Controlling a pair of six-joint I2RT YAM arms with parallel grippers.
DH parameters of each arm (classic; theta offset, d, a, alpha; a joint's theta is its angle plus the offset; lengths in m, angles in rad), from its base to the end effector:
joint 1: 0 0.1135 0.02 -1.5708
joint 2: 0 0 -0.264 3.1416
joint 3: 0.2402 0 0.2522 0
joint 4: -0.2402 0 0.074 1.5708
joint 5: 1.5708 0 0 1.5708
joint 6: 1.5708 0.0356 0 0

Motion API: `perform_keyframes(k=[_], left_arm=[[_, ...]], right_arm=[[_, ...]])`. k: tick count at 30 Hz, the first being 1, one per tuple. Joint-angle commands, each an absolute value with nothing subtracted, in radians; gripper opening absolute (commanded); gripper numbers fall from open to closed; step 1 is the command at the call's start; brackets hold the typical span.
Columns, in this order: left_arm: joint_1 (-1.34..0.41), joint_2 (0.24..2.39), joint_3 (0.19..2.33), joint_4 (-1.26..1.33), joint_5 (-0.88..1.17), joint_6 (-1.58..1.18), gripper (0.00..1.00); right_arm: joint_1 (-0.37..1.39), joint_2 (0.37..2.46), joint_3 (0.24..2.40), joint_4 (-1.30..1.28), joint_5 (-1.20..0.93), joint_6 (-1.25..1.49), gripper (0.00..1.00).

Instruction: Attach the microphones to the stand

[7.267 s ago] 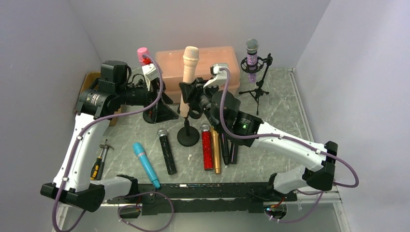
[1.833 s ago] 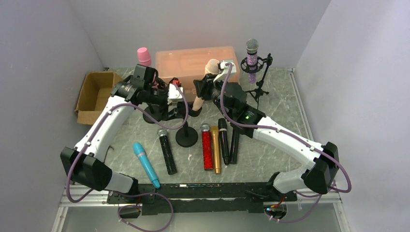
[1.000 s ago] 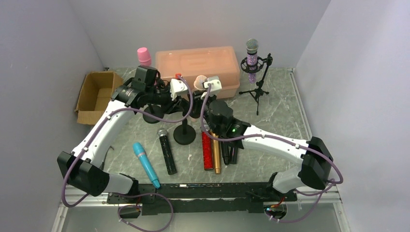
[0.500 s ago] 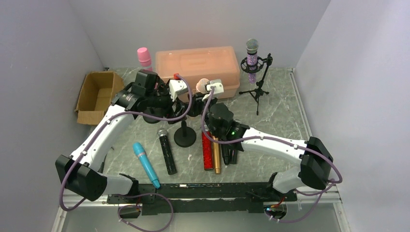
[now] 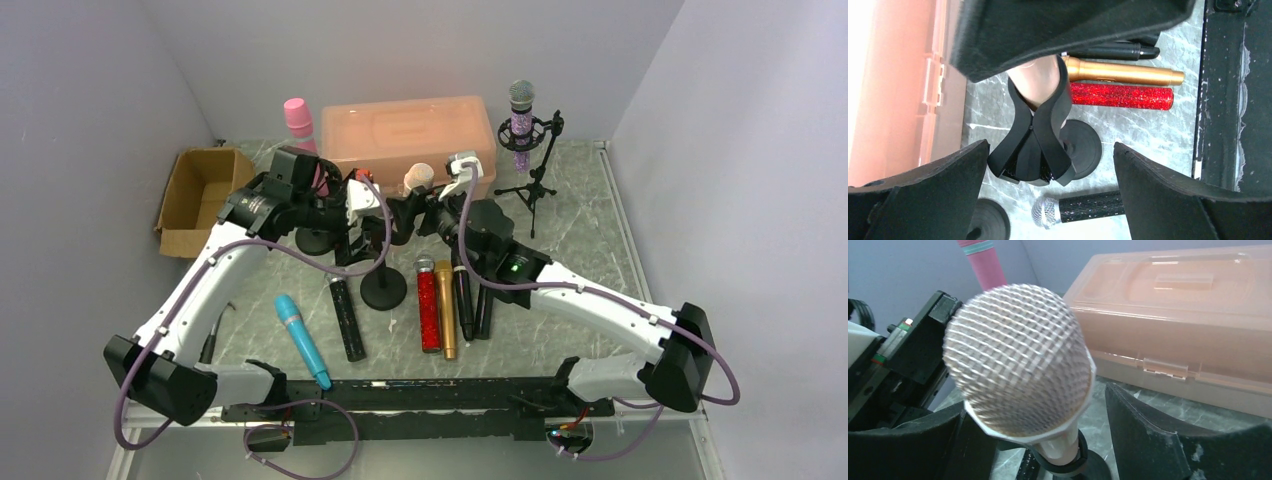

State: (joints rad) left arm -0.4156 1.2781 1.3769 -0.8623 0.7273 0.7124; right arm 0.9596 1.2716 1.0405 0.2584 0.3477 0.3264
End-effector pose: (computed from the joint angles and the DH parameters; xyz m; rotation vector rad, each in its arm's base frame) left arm 0.2231 -0.1243 0.3806 1.4533 1.6399 -0.6775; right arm 0.1831 0.2402 0.3710 -0.2193 1.5786 0.7460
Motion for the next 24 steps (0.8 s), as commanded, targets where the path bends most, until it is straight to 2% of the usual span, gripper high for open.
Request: perform_keyframes(k=[1,4,7,9,14,20,22,24], left_arm=[[-0.416,1.278,1.406,-0.898,0.824,0.846,0.99],[-0.416,1.288,1.401,-0.897,0.823,0.865,0.99],[-0.416,1.292,1.395,-0.88,0.817,0.87,0.99],[-0.416,1.304,1.405,-0.878,0.815,0.861,0.95],[-0.416,1.361,1.451,-0.914,0.792,0.816,0.76],[-0.416,1.345,1.416,-0.901,0.752,0.791,0.63],[-0.416,1.333,1.41,-0.912,0.732,0.808,0.67],[-0.416,1.321,1.409,-0.929,0.719,0.825,0.79]], right_arm=[[0.956,1.236,1.117,0.192,0.272,0.334,0.74],[0.954,1.229,1.12,0.198,0.273,0.324,0.69],[0.953,1.243,1.143,0.195,0.269,0.32,0.59],[0.952,1.26,1.16,0.186,0.265,0.318,0.53],[0.953,1.273,1.154,0.192,0.27,0.322,0.36],[0.953,1.275,1.126,0.212,0.287,0.319,0.21],[0.953,1.277,1.114,0.217,0.299,0.311,0.16],[0.953,1.278,1.105,0.223,0.306,0.308,0.13]])
